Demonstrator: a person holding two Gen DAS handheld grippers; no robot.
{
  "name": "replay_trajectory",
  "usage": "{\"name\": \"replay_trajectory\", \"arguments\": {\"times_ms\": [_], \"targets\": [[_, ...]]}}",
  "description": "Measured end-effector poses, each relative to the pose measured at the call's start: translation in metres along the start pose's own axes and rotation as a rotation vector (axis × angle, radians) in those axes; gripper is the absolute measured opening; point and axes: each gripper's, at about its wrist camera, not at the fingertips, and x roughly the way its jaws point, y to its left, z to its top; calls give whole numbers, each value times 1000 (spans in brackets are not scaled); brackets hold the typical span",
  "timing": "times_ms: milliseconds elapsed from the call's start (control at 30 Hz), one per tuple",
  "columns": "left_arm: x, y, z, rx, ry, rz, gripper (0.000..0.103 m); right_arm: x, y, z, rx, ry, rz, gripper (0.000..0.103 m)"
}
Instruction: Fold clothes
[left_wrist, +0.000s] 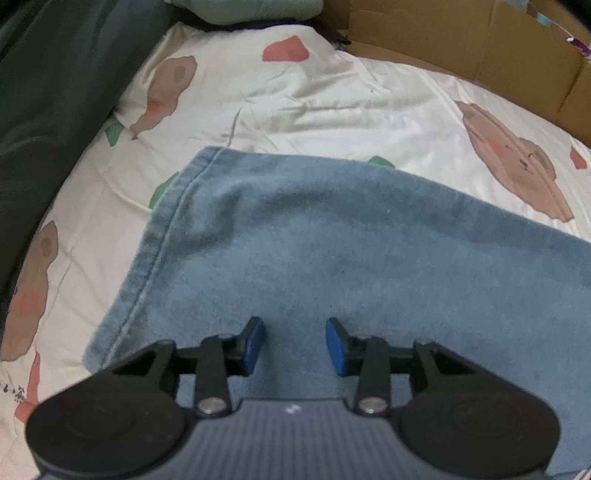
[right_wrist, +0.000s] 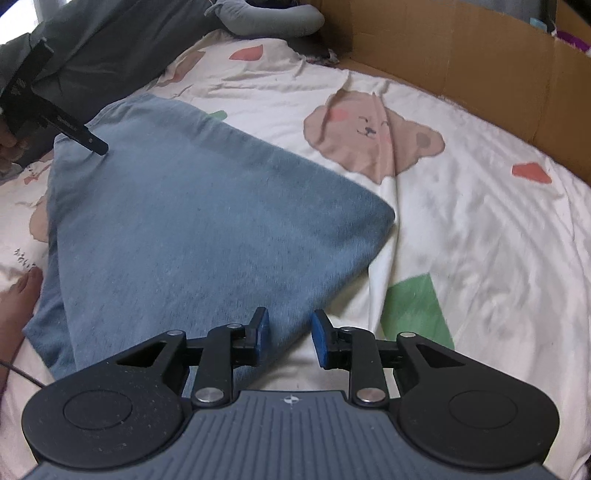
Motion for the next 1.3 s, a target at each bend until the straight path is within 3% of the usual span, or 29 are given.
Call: {"name": "replay_trajectory", "arguments": {"times_ms": [300, 467, 933, 1133, 1300], "targets": [[-5, 16, -15, -7, -9, 40, 43, -4, -17, -5, 63, 25, 56, 31], [-13, 38, -24, -64, -32, 57, 43, -1, -26, 0, 145, 32, 93, 31], [-17, 65, -30, -109, -74, 86, 42, 31, -71, -4, 606, 44, 252, 33], [-12, 66, -29, -85, -37, 79, 42, 43, -89, -13, 879, 47, 303, 33], [-11, 69, -19, -123, 27, 86, 42, 48, -84, -8, 864, 34, 307, 29]]}}
